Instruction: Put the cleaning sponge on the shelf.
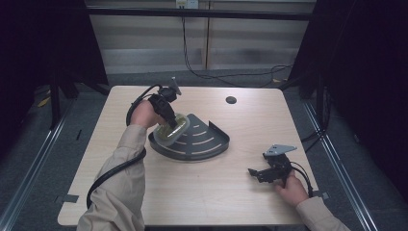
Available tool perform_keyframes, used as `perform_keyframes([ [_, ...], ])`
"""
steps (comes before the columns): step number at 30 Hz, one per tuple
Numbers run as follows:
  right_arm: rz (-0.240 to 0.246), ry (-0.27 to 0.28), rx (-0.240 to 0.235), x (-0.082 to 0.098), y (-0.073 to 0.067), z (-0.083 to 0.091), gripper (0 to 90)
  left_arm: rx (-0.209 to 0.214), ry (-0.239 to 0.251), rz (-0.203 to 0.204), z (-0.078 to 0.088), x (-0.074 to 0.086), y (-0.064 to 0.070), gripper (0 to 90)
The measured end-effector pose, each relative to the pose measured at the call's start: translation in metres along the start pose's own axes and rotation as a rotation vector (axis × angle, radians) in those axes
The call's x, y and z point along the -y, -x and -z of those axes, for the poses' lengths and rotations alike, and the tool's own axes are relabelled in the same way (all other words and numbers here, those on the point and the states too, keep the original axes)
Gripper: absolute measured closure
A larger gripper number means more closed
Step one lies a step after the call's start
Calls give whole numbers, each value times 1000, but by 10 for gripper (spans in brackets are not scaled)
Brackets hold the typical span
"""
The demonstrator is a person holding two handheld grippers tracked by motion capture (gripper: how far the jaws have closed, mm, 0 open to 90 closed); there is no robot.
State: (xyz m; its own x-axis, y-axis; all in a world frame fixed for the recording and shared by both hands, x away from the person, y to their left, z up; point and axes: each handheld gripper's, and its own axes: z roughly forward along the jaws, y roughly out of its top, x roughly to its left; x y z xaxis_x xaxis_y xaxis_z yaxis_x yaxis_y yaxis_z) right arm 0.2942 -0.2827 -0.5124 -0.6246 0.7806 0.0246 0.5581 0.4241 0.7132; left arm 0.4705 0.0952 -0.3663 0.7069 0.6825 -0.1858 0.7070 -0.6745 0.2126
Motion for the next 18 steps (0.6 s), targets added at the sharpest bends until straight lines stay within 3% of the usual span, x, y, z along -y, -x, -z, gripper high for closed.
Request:
perform_keyframes([
  [18,2,1,-1,0,0,0,80,-16,-11,-9,-16,-12,-3,718],
])
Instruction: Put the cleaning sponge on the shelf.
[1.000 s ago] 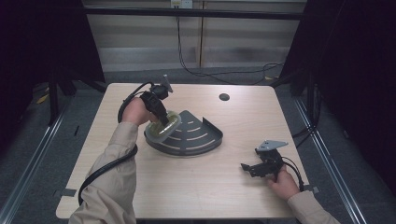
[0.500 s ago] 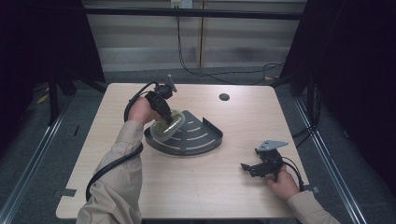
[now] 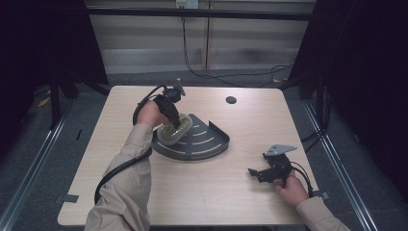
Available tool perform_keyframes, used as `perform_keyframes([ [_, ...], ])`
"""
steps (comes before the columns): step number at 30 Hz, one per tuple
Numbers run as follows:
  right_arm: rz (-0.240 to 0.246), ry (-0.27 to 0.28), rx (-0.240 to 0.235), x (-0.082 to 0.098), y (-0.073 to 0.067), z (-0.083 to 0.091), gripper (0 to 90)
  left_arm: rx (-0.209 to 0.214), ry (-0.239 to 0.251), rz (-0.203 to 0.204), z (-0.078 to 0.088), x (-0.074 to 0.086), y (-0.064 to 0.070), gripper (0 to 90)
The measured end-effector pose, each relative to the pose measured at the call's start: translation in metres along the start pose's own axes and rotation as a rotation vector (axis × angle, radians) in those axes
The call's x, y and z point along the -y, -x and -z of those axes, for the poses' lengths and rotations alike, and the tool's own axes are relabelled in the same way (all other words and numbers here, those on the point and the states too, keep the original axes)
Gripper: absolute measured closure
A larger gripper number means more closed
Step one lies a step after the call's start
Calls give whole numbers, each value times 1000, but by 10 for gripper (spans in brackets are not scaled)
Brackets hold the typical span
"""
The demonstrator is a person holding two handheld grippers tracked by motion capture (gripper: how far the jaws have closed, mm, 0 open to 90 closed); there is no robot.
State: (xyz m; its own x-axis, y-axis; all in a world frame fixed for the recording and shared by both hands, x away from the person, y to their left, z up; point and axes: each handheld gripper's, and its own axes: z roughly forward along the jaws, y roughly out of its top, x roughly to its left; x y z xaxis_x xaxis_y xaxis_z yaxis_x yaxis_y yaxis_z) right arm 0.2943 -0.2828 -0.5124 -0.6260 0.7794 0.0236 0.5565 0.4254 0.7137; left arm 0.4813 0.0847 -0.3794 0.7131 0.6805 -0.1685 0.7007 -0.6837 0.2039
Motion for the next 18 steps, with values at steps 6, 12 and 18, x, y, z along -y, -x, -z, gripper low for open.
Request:
perform_keyframes([
  [6,-1,0,0,0,0,0,81,-1,4,-5,-4,-1,-1,718],
  [12,-1,0,0,0,0,0,80,-2,-1,-4,-9,-1,-2,717],
  [18,-2,-1,0,0,0,0,80,3,-1,8,-18,2,-6,717],
])
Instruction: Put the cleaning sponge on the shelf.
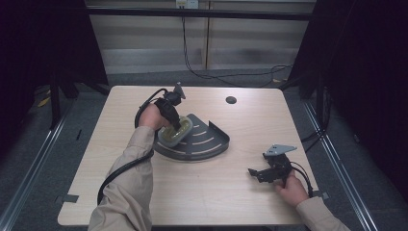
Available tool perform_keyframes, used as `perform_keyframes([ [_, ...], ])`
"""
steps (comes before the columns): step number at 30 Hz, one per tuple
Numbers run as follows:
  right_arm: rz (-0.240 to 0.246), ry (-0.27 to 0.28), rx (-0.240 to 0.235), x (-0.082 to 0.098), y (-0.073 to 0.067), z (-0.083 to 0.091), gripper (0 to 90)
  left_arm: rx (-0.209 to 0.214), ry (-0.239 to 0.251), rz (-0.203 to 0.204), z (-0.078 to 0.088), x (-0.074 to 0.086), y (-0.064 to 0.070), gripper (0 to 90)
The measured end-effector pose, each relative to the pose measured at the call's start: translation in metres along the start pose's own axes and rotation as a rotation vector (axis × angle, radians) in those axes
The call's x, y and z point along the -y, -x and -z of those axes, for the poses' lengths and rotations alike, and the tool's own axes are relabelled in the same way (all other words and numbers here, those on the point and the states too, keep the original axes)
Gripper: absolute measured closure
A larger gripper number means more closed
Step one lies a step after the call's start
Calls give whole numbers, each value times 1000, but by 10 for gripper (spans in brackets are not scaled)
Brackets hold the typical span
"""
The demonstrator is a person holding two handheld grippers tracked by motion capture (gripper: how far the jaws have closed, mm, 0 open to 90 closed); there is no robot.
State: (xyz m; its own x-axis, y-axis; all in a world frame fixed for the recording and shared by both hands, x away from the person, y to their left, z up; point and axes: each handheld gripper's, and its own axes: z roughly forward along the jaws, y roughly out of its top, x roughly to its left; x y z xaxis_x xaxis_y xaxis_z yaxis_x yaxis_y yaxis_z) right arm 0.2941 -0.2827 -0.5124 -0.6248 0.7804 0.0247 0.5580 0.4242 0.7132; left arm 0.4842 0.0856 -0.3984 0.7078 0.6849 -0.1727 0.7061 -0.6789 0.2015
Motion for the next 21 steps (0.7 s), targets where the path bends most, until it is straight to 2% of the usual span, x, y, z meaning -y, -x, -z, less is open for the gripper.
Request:
perform_keyframes([
  [13,2,1,0,0,0,0,81,-10,1,-10,-7,4,-5,716],
  [14,2,1,0,0,0,0,80,-9,-5,-23,-9,4,-6,716],
  [21,2,1,0,0,0,0,81,-17,3,-11,-11,7,-9,716],
])
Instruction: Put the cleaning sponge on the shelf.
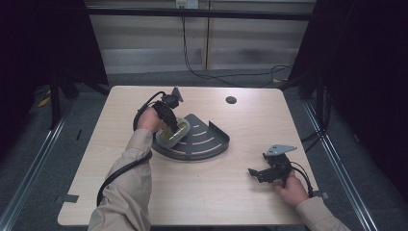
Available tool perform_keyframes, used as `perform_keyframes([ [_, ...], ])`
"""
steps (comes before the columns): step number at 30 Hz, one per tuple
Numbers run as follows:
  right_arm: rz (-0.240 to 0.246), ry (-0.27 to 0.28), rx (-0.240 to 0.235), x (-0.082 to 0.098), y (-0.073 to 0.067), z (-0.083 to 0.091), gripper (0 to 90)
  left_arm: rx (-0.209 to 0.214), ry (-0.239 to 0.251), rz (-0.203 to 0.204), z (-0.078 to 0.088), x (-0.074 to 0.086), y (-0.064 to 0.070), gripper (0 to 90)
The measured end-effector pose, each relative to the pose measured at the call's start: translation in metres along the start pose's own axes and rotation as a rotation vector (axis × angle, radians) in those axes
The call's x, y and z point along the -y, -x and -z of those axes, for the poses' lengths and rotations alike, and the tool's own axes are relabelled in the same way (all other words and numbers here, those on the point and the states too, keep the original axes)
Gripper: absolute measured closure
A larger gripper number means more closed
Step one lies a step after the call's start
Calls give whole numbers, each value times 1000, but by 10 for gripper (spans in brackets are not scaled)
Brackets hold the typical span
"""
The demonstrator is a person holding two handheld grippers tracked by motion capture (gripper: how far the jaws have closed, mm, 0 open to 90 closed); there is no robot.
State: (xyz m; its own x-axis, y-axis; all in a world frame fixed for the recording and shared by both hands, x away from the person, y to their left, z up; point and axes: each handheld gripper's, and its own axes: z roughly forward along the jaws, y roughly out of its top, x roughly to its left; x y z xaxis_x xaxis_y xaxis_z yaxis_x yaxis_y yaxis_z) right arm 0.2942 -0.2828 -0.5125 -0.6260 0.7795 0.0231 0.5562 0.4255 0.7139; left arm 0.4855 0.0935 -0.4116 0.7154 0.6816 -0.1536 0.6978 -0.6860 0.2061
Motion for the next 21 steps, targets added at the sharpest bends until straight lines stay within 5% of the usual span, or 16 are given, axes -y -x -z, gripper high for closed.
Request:
perform_keyframes([
  [21,0,0,0,0,0,0,80,-10,-15,6,-11,7,-4,713],
])
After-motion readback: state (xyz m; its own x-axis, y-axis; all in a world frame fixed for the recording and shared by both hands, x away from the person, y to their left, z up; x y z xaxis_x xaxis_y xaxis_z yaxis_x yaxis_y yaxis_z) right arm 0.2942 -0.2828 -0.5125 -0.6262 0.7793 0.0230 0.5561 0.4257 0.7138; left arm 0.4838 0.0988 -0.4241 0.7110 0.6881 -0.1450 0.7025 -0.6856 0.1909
